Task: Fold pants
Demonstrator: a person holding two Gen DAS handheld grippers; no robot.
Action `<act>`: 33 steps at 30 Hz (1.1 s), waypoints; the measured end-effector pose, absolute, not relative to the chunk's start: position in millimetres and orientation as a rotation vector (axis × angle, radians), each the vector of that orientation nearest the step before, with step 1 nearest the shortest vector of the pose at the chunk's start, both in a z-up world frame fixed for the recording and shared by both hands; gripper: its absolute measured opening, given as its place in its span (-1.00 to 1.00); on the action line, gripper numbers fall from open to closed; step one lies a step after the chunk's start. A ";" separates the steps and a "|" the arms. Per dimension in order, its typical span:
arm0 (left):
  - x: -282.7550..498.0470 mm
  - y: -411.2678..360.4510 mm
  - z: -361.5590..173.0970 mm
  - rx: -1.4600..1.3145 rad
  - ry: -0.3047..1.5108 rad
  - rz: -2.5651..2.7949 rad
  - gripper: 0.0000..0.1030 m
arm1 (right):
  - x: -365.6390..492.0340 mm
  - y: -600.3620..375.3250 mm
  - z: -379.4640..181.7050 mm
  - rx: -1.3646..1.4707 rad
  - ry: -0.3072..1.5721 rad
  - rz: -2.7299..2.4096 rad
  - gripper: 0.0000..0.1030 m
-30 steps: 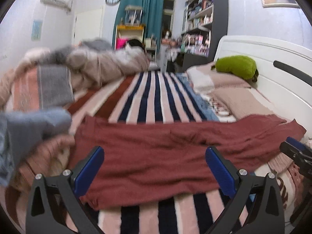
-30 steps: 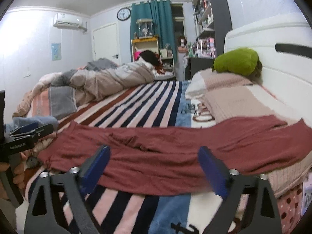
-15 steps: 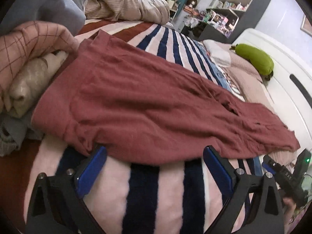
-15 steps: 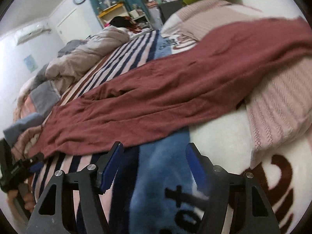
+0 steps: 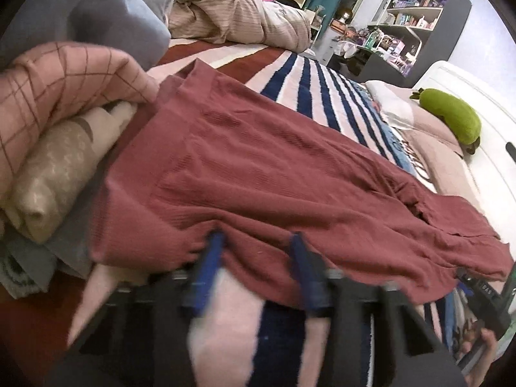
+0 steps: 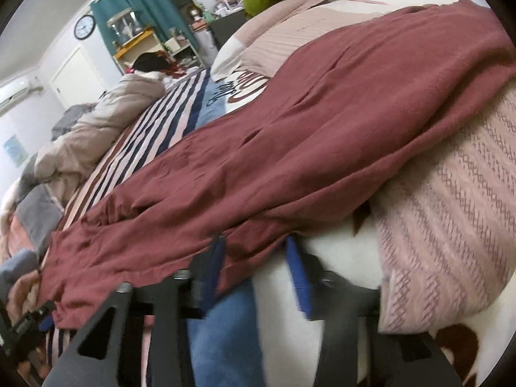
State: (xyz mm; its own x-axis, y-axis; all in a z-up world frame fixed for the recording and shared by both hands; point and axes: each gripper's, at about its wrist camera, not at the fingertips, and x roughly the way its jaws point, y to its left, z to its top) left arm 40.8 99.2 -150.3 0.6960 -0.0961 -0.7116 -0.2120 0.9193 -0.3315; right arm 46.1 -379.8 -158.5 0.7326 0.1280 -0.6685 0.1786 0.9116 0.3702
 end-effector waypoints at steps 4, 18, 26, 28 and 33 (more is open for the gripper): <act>32.5 107.2 -142.4 -0.412 0.764 0.046 -0.92 | 39.1 -381.4 -146.4 0.414 0.698 -0.022 -0.93; 13.3 104.8 -152.8 -0.474 0.871 -0.053 0.47 | 31.0 -374.9 -138.9 0.392 0.777 0.090 -0.08; 30.1 109.4 -157.5 -0.574 0.845 -0.018 0.77 | 34.6 -381.2 -155.4 0.446 0.809 0.086 0.10; 41.6 107.6 -158.6 -0.544 0.829 0.016 0.77 | 42.2 -383.3 -157.6 0.454 0.803 0.080 0.10; 62.5 105.0 -157.7 -0.507 0.813 0.071 0.19 | 59.3 -392.0 -160.5 0.486 0.783 0.040 -0.03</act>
State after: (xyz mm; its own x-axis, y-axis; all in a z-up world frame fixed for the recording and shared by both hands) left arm 62.5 105.0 -157.7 0.6917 -0.1305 -0.7103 -0.2509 0.8789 -0.4057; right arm 59.3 -392.0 -160.5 0.7137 0.2117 -0.6677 0.1423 0.8895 0.4342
